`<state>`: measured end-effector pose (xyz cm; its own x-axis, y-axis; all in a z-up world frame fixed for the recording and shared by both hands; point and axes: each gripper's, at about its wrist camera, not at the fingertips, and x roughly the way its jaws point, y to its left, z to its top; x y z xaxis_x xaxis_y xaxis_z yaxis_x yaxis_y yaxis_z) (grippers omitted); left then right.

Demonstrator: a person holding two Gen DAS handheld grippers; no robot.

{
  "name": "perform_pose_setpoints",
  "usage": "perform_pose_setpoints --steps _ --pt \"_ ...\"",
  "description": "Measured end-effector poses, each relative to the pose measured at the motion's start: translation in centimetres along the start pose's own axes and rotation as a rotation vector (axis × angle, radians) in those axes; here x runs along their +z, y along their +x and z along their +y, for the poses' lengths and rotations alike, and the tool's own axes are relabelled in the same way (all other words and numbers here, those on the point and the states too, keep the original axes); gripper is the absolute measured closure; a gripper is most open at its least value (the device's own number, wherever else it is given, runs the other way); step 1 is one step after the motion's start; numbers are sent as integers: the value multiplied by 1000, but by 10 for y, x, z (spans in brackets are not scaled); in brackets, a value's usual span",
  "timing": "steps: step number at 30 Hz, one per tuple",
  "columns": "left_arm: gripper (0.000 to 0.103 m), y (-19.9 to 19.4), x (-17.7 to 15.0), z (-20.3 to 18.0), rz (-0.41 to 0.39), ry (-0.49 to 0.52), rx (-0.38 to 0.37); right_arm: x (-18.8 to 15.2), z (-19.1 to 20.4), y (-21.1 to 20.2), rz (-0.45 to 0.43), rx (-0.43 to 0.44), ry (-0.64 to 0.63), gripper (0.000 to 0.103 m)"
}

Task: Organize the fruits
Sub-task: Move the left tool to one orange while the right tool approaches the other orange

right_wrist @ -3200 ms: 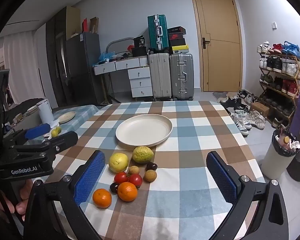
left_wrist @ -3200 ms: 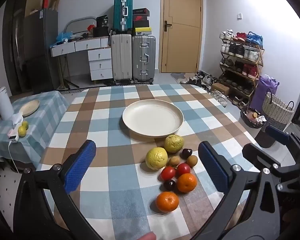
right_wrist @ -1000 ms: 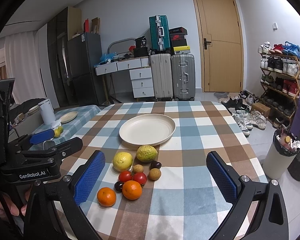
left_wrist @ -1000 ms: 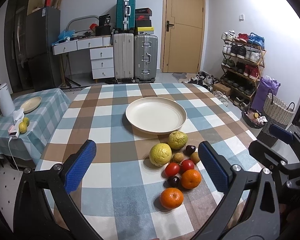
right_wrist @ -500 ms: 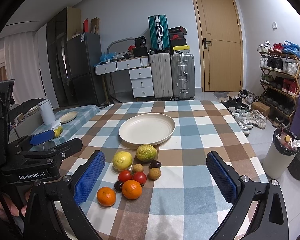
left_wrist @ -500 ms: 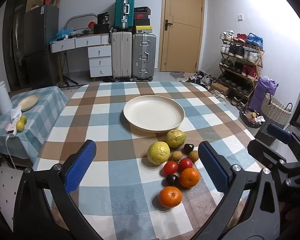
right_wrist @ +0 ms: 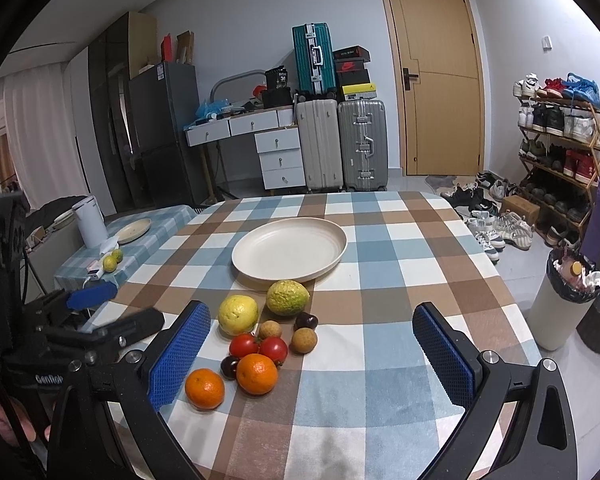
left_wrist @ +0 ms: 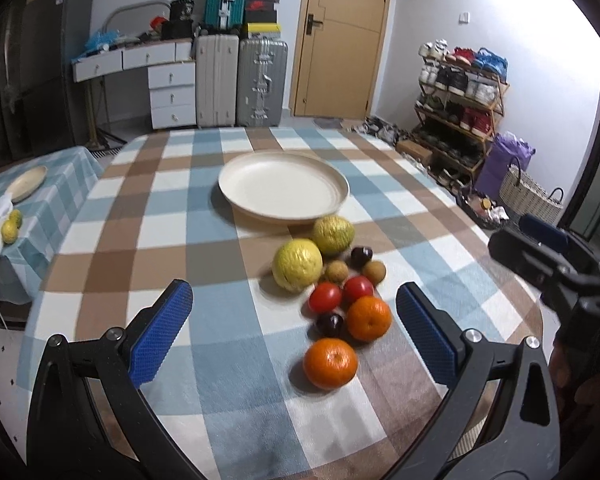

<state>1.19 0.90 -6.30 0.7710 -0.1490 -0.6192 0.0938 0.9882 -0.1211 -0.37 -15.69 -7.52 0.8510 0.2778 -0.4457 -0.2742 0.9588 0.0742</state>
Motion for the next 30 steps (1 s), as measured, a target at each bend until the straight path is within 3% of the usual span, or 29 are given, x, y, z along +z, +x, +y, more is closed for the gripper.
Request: perform_pose_setpoints --steps 16,24,30 --pt "2 69 -35 1 168 -2 -31 -8 -8 19 49 -4 13 0" --pt "21 82 -43 3 214 -14 -97 -15 -12 27 73 0 28 0" --pt "46 83 -45 0 231 -26 -209 -18 -12 30 81 2 33 0"
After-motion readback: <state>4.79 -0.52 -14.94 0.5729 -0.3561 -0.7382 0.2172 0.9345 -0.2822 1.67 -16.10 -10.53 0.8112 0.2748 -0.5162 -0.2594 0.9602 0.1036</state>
